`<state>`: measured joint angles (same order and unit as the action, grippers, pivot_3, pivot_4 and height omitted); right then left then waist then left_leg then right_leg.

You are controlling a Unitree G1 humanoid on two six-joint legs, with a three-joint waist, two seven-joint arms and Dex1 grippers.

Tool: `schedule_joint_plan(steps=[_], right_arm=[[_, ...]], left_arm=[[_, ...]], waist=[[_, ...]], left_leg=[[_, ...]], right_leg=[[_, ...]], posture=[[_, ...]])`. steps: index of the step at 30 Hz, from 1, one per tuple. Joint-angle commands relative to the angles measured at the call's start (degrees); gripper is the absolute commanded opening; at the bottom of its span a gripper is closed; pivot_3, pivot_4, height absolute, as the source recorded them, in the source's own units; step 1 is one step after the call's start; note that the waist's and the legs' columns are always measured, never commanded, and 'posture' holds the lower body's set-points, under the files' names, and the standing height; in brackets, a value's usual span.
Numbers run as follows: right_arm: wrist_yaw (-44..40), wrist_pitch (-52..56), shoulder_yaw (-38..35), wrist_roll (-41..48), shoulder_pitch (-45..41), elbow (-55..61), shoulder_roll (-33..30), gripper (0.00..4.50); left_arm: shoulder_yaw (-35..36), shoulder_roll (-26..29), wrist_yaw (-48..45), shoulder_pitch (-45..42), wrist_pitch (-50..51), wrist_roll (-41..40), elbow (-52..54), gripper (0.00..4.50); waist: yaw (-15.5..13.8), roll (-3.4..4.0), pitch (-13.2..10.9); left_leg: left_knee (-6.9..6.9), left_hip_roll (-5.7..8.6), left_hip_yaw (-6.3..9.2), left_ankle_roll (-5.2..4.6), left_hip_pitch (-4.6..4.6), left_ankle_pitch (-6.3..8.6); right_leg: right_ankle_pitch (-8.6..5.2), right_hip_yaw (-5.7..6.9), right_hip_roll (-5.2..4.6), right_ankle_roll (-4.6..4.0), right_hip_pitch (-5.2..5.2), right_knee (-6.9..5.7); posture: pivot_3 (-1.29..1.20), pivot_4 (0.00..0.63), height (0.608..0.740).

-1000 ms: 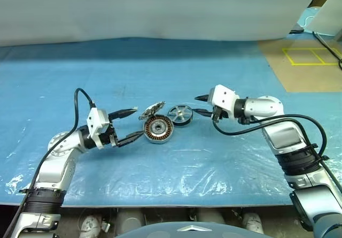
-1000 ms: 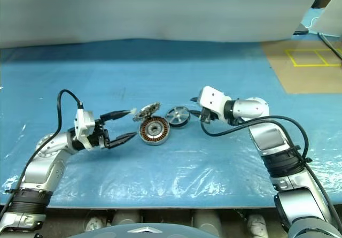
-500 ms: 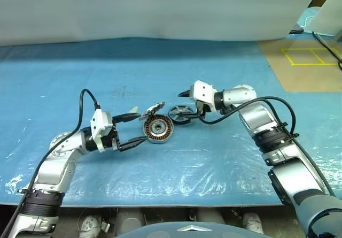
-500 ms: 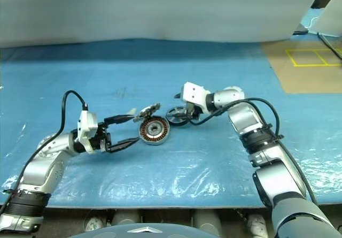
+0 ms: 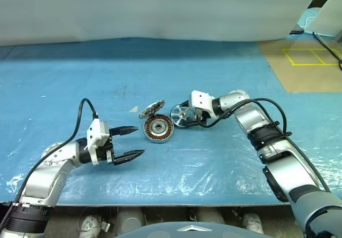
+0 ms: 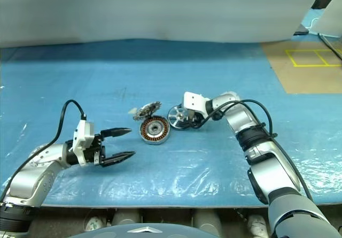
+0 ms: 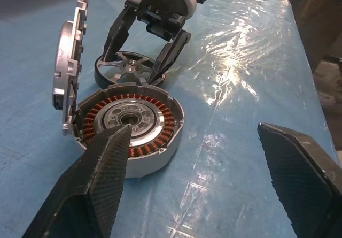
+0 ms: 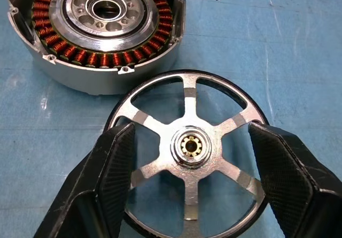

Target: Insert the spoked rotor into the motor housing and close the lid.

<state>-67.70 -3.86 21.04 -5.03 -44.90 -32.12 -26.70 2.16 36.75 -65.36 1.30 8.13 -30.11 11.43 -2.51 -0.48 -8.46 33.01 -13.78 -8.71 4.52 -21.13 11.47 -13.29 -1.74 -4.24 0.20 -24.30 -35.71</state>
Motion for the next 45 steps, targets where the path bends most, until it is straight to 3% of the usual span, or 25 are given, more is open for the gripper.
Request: schedule_joint_plan(steps=[1, 8, 11, 15, 18, 28, 34, 38, 45], right_arm=[[-0.1, -1.9, -0.6, -0.4, -0.8, 1.2, -0.7, 3.52], [0.5, -2.1, -1.3, -0.6, -0.7, 0.3, -1.2, 3.52], [1.3, -3.6, -0.3, -2.1, 0.2, -0.5, -1.5, 2.95], [1.3, -3.9, -0.4, -2.5, 0.7, -0.1, -1.4, 1.69], [0.5, -3.8, -0.4, -2.6, 0.9, 0.0, -1.6, 1.27], [-1.3, 2.8, -3.0, 1.1, 3.2, 5.7, -2.0, 1.25], [-5.9, 22.4, -9.6, 13.5, 11.4, 22.9, -6.1, 1.25], [-3.8, 37.0, -15.0, 24.7, 15.2, 34.2, -5.2, 1.25], [0.5, 45.4, -13.7, 31.6, 15.4, 42.6, -1.2, 1.25]], left_arm=[[0.6, 0.0, 0.6, -0.6, -0.3, 0.1, 1.8, 3.98], [-0.8, -0.8, 2.4, -2.4, 0.8, 0.4, 3.0, 3.98], [-1.1, -1.1, 2.7, -3.2, 0.9, 0.5, 2.9, 3.98], [-1.2, -0.8, 2.6, -3.8, 1.2, 0.2, 2.7, 3.98], [-1.3, -0.2, 1.7, -3.3, 0.8, 0.7, 2.3, 3.98], [-1.5, -0.5, 1.1, -2.0, -0.4, 2.1, 2.5, 3.98], [-0.2, -0.8, 1.1, -0.6, -4.0, 3.0, 1.1, 3.98], [0.3, -1.0, 1.4, -0.1, -5.9, 3.6, -0.5, 3.98], [1.0, -1.5, 2.2, -0.4, -5.5, 2.7, -1.0, 3.98]], waist=[[0.0, 0.0, 0.0], [0.0, 0.0, 0.0], [0.0, 0.0, 0.0], [0.1, -0.04, 0.0], [0.2, -0.05, 0.0], [0.1, -0.05, 0.0], [-0.7, -0.01, 0.0], [-0.9, 0.1, -0.1], [-0.5, 0.14, -0.1]], left_leg=[[0.01, 0.0, 0.0, 0.0, 0.0, 0.0], [0.02, 0.0, 0.0, -0.01, -0.01, -0.01], [0.02, 0.0, 0.0, -0.01, -0.01, -0.01], [0.03, 0.0, 0.0, -0.01, 0.02, -0.01], [0.04, -0.01, 0.0, 0.0, 0.09, 0.0], [0.08, -0.01, 0.0, -0.02, 0.08, -0.01], [0.05, -0.01, 0.02, -0.02, 0.01, 0.0], [0.01, -0.02, 0.02, -0.02, 0.05, 0.0], [0.01, -0.04, 0.01, 0.0, 0.14, 0.01]], right_leg=[[0.0, 0.0, 0.0, 0.0, 0.0, 0.0], [0.0, 0.0, 0.0, 0.0, 0.0, 0.0], [0.0, 0.0, 0.0, 0.0, 0.0, 0.0], [0.0, -0.01, 0.01, 0.0, 0.01, -0.02], [0.0, -0.03, 0.01, 0.0, 0.07, -0.02], [0.0, -0.02, 0.01, -0.01, 0.09, 0.0], [0.0, 0.01, 0.0, 0.0, 0.08, 0.05], [0.0, 0.0, 0.01, 0.0, 0.07, 0.05], [-0.01, -0.07, 0.01, -0.01, 0.06, 0.02]], posture=[[0.0, 0.15, 0.74], [0.0, 0.15, 0.74], [0.0, 0.15, 0.74], [0.0, 0.15, 0.74], [0.0, 0.15, 0.74], [0.0, 0.15, 0.74], [0.0, 0.15, 0.74], [0.0, 0.15, 0.74], [0.0, 0.15, 0.74]])
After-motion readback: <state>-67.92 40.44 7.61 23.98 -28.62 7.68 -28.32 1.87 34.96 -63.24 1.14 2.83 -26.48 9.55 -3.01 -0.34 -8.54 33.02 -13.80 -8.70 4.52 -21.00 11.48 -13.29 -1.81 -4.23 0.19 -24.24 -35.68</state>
